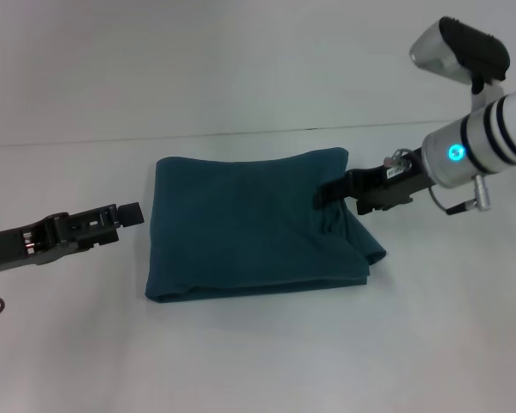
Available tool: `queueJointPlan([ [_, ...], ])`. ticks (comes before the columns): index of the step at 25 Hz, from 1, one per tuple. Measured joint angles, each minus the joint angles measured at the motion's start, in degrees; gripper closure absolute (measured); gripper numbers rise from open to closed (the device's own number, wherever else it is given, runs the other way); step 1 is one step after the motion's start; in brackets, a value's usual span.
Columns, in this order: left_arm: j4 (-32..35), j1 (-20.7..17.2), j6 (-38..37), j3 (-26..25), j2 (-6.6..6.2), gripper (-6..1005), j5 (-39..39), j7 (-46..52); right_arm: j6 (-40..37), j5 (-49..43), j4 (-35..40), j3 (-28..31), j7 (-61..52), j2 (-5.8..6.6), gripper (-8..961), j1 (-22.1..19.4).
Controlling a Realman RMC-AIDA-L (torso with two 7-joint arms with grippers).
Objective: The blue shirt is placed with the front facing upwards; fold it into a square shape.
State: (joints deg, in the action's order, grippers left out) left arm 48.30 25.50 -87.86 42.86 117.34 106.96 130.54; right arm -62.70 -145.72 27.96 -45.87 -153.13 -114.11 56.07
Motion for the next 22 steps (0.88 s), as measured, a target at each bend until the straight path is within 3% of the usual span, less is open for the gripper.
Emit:
queueJointPlan([
  [13,-0.1,0.85,0.46,0.12,0.75,49,0.0,-0.54,6.65,0.1,-2.83,-0.92,-0.06,-2.26,192,0.23],
  [22,-0.14,0.87,0.59,-0.5,0.79,50,0.0,-0.94,8.49,-0.11,-5.37,-3.61,-1.55,-1.92,196,1.8],
])
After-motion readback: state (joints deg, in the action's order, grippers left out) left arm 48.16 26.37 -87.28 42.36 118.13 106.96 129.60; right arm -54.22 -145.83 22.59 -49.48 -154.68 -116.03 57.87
